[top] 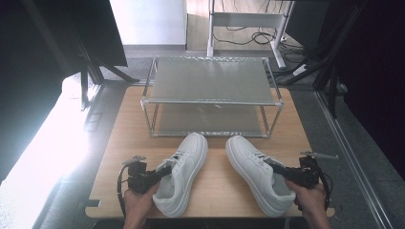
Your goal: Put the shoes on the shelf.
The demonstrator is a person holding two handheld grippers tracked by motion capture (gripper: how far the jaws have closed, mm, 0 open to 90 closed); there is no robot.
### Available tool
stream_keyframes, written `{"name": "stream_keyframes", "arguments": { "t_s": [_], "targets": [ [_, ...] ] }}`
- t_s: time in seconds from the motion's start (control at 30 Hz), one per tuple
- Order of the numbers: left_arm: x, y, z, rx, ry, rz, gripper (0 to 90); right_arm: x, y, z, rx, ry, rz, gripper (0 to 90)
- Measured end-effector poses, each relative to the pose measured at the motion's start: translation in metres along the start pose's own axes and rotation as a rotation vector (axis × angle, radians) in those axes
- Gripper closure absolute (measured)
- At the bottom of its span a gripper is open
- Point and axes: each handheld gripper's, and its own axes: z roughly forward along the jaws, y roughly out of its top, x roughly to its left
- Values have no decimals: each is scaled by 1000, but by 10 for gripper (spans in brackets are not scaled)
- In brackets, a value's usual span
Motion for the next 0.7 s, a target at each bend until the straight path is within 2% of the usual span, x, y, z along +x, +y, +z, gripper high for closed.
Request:
{"name": "stream_keyframes", "arguments": {
  "t_s": [0.07,0.2,0.37,0.5,0.7],
  "targets": [
    [-2,1,-4,-21,-14,-5,847,4,2,2,-15,37,11,832],
    [-7,2,-11,-63,-37,-19,847,8,4,3,-32,62,20,832],
    [-8,1,-19,-101,-69,-60,847,15,7,4,-64,80,24,827],
    [-14,0,-25,-126,-53,-59,847,21,9,4,-88,87,29,828],
    [-25,6,-32,-161,-51,-47,846,30,13,-1,-114,119,33,827]
  ]
}}
